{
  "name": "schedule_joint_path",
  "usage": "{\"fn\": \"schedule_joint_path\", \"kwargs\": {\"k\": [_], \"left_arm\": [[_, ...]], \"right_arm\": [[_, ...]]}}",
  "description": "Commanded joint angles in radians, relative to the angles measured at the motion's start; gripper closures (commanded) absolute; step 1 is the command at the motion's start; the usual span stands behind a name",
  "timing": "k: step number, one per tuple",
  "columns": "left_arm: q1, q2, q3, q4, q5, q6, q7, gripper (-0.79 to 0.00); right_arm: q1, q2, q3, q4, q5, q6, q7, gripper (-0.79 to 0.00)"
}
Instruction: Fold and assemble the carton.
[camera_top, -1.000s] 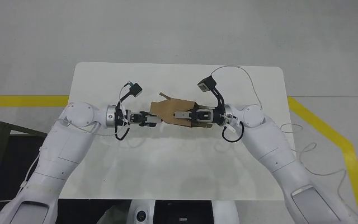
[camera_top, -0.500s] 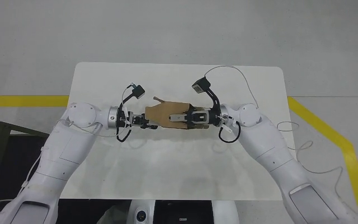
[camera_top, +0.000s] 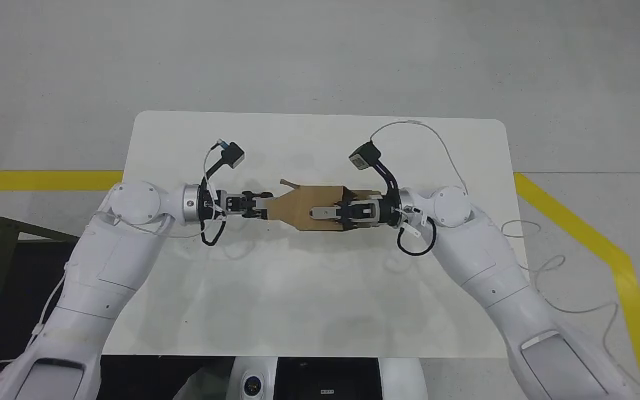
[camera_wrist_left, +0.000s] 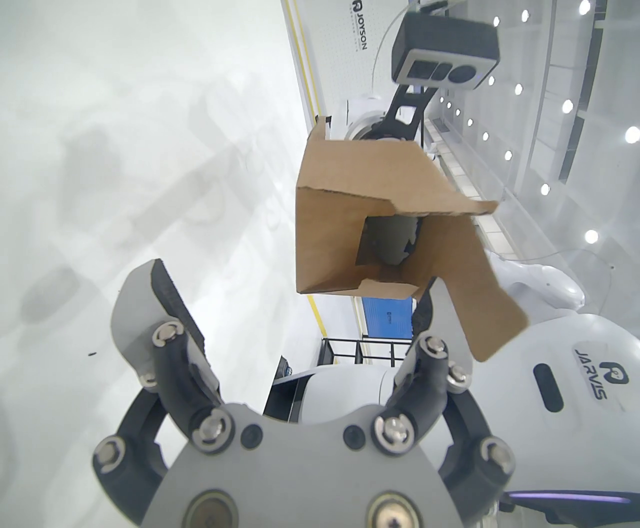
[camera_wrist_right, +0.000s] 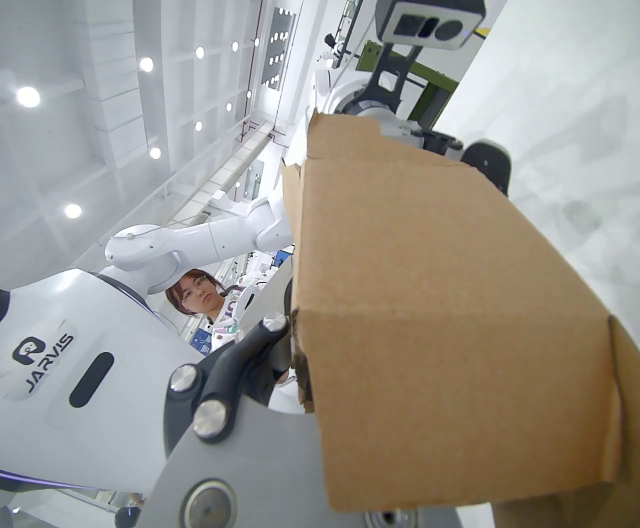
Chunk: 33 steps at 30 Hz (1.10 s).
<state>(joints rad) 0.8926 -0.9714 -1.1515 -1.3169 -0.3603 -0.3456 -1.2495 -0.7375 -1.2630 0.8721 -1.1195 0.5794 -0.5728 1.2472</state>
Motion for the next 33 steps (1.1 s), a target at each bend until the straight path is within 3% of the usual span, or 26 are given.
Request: {"fn": "schedule_joint_path", "kwargs": {"k": [1,22,33], "left_arm": [[-0.001,0.001,-0.005,0.004,-0.004,0.0,0.002,-0.785],[0.009,0.004,-0.028,0.025,-0.019,0.018,0.041,-0.785],[0.002,0.002,0.003,-0.003,0.002,0.011,-0.014,-0.785]], "right_arm": [[-0.005,0.002,-0.001,-0.006,-0.003,0.01,0.01,0.0],[0.025,-0.025,-0.081,-0.009,0.015,0.043,0.043,0.0],[0.028,-0.023,-0.042,0.015,0.012,-0.027,-0.027,0.0]]}}
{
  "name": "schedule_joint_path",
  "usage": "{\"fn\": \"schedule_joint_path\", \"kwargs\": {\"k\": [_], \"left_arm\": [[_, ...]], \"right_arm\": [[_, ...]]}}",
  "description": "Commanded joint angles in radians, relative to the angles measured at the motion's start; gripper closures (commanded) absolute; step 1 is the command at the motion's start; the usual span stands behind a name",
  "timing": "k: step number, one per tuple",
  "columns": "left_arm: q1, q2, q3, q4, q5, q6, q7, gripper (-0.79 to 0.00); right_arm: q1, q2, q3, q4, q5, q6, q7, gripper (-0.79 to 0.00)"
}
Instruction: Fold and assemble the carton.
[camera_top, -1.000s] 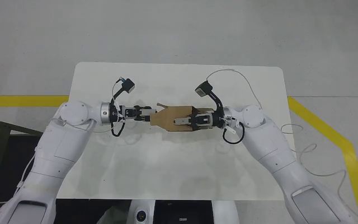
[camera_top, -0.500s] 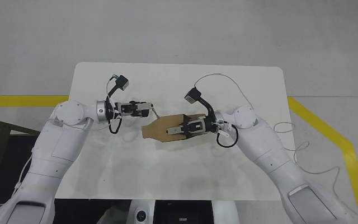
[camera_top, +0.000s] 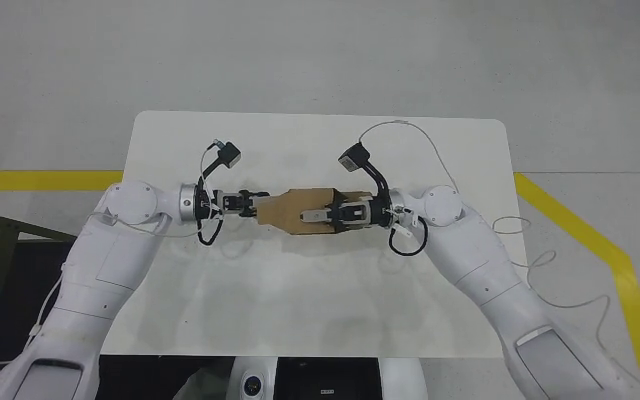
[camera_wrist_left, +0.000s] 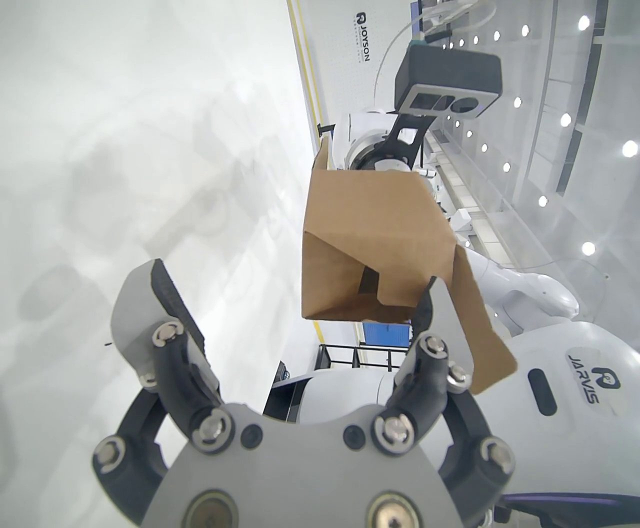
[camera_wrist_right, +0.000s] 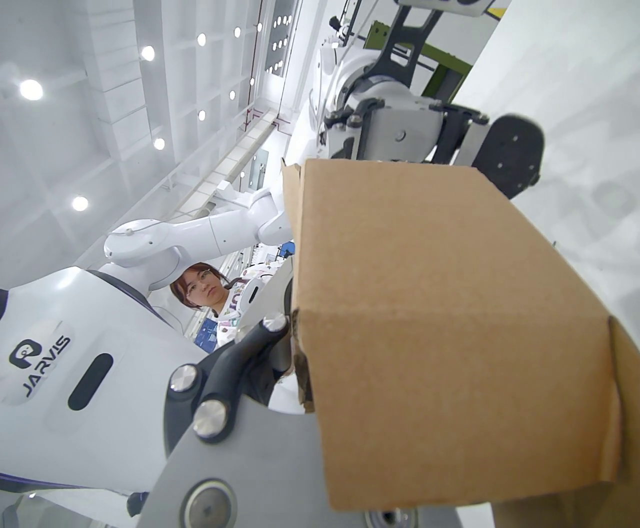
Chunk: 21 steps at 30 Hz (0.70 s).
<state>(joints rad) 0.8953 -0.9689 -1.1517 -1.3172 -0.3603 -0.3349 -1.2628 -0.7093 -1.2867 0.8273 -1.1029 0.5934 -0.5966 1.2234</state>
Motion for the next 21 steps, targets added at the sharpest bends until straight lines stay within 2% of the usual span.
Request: {"fn": "schedule_joint_path", "kwargs": {"k": [1,21], "left_arm": [[-0.001,-0.001,0.007,-0.005,0.004,0.001,-0.002,-0.785],[-0.015,-0.007,0.033,0.006,-0.003,0.001,-0.01,-0.785]], "right_arm": [[-0.002,0.001,0.006,-0.003,-0.003,-0.006,-0.006,0.0],[-0.001,-0.01,-0.007,-0.017,-0.012,0.003,0.003,0.0]]}}
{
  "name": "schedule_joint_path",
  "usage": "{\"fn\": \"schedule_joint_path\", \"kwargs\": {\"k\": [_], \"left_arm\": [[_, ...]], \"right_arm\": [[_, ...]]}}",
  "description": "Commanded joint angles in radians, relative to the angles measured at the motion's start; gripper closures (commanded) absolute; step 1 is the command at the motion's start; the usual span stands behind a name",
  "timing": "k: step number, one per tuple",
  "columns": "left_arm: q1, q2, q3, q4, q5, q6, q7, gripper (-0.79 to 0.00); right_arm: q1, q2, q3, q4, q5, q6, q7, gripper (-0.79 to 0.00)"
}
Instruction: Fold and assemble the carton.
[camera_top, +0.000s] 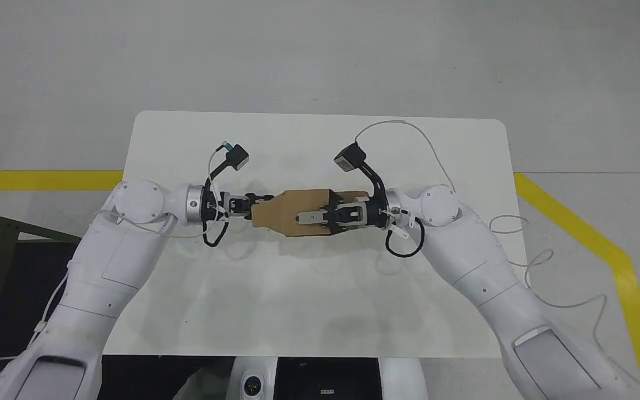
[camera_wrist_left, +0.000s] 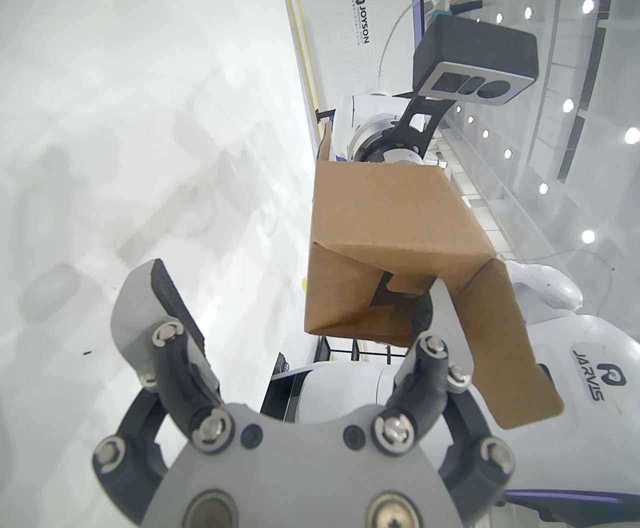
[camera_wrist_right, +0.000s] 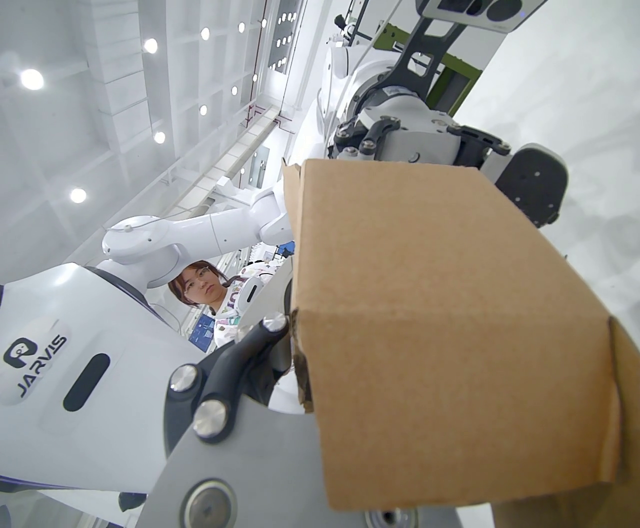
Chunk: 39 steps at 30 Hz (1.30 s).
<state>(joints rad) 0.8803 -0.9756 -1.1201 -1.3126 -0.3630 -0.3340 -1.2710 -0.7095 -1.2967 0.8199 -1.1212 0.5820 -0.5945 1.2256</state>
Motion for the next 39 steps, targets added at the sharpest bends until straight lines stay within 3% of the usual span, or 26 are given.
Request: {"fn": "schedule_joint_path", "kwargs": {"k": [1,15,28,39], "left_arm": [[0.0,0.0,0.002,0.004,-0.001,0.0,-0.002,-0.785],[-0.01,0.007,-0.039,0.042,-0.021,0.002,0.007,-0.785],[0.015,0.014,-0.053,-0.05,-0.008,0.006,0.005,-0.785],[0.009,0.011,-0.039,0.031,0.004,0.017,0.026,-0.785]], "right_arm": [[-0.002,0.001,0.002,0.002,-0.002,0.0,0.0,0.0],[-0.025,0.026,0.075,0.044,-0.048,-0.011,-0.015,0.0],[-0.038,0.03,0.083,0.029,-0.131,0.033,-0.069,0.0],[-0.037,0.023,0.072,-0.015,-0.113,0.025,-0.043,0.0]]}}
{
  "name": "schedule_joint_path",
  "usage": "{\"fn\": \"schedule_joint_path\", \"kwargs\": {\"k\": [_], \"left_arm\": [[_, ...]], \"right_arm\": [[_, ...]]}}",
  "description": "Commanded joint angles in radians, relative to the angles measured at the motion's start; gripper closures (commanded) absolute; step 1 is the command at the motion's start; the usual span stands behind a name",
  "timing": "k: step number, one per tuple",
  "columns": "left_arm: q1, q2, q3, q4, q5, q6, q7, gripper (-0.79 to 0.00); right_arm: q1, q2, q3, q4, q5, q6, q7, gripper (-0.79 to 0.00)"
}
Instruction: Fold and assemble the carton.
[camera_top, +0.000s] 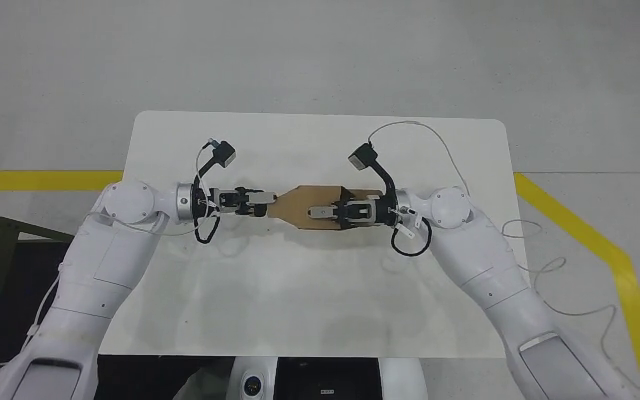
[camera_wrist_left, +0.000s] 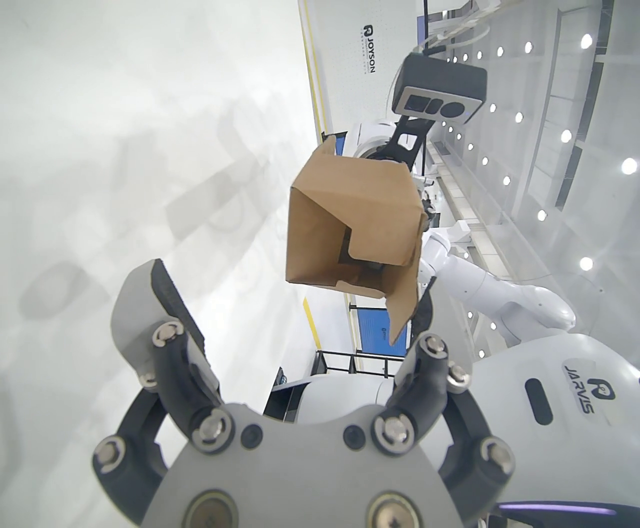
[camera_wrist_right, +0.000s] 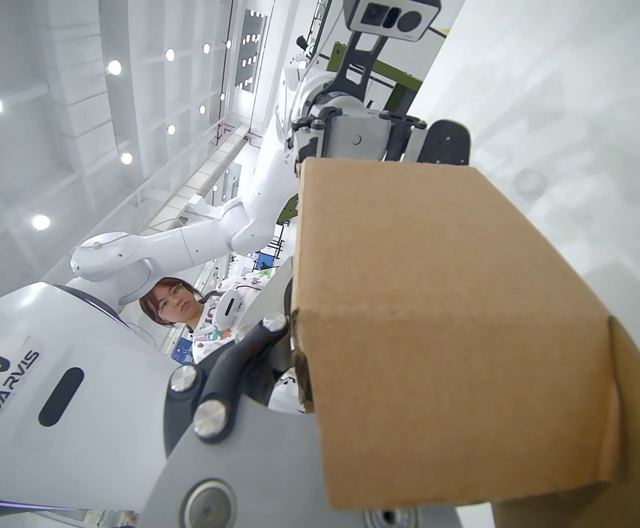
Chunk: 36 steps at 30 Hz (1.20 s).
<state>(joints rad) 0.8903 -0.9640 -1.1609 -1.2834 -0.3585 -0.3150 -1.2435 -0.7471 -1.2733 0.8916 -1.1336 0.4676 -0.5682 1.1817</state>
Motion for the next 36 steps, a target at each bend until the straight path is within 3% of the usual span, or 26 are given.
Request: {"fn": "schedule_joint_path", "kwargs": {"k": [1,36], "left_arm": [[-0.002,-0.001,0.005,0.003,0.0,-0.003,-0.004,-0.785],[-0.005,-0.012,0.056,-0.013,-0.024,-0.003,-0.045,-0.785]], "right_arm": [[0.001,0.0,0.001,-0.004,0.004,-0.002,0.003,0.0],[0.019,-0.031,-0.042,-0.033,0.092,-0.031,0.039,0.0]]}}
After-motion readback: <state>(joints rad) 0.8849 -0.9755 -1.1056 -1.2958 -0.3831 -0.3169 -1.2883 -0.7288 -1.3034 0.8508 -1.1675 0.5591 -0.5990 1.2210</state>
